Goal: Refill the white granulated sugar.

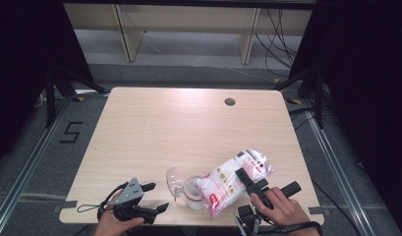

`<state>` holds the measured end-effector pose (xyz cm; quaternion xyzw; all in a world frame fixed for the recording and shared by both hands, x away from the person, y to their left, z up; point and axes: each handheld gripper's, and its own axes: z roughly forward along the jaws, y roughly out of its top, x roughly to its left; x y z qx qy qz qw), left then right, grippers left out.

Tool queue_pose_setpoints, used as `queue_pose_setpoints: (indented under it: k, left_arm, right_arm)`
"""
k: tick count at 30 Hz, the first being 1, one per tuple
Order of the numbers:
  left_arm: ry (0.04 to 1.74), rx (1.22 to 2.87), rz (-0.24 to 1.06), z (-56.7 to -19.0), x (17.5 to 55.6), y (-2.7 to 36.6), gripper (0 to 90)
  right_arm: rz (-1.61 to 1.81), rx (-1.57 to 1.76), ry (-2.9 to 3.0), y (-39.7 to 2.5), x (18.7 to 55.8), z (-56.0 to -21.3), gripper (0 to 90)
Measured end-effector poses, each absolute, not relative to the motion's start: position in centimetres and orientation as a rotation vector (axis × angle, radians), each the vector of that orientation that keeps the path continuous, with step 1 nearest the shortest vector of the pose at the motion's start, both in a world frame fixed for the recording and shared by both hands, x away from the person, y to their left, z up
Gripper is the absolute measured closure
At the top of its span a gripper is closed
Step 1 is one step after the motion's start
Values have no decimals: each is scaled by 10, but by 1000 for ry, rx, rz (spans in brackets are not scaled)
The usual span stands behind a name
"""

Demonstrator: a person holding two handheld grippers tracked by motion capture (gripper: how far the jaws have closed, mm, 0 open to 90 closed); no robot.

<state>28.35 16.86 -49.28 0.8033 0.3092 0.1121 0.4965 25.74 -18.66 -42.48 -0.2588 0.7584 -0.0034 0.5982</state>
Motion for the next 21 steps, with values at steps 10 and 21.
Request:
queue_pose_setpoints:
  k: [10, 21]
  left_arm:
    - [757, 1934, 270, -493, 283, 168, 191]
    - [748, 1946, 273, -493, 284, 169, 194]
  right_arm:
    - [-5, -602, 1761, -187, 258, -424, 671]
    - [-1, -592, 1770, -188, 258, -425, 674]
